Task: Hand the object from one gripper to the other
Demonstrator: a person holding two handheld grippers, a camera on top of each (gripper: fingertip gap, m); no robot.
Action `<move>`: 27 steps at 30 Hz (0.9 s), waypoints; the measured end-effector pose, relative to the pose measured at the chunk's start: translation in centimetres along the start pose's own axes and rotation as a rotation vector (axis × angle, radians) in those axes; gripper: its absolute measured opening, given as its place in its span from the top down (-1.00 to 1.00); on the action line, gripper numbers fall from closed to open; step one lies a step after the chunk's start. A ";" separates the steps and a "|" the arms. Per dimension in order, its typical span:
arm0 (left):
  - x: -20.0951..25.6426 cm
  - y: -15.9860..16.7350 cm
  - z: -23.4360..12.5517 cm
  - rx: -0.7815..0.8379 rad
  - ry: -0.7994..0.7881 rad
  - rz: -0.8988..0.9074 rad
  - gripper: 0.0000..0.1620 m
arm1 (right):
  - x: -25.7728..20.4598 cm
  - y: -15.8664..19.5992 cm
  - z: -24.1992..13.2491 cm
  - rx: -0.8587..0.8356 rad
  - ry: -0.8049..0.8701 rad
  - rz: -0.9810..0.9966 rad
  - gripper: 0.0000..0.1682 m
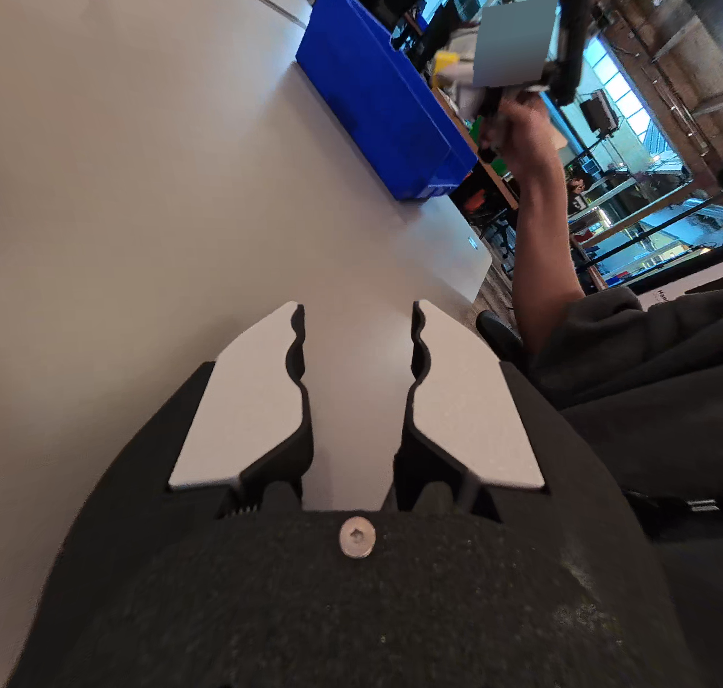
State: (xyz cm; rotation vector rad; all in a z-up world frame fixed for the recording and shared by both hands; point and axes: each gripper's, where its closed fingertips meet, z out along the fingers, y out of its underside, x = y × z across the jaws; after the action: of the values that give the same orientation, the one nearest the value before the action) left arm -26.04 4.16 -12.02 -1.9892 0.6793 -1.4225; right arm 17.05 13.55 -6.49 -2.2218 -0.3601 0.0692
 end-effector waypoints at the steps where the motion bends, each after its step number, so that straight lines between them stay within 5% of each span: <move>1: -0.1 -0.3 0.0 0.004 -0.005 0.013 0.37 | 0.0 1.5 1.0 -0.082 -0.015 0.007 0.59; 13: 0.0 0.5 0.2 -0.025 -0.028 0.056 0.42 | -2.7 8.4 6.6 -0.642 -0.155 -0.248 0.59; 20: -0.2 0.6 0.2 -0.033 -0.012 0.025 0.42 | -2.2 10.2 7.2 -0.732 -0.149 -0.276 0.59; 27: 0.1 0.6 0.5 -0.042 -0.012 0.037 0.41 | -2.6 7.5 5.0 -0.583 -0.173 -0.233 0.46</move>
State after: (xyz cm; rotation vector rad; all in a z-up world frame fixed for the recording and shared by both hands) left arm -25.56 3.73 -12.54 -2.0057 0.7429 -1.3838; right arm 15.46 12.26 -15.64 -2.7343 -0.8170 0.0327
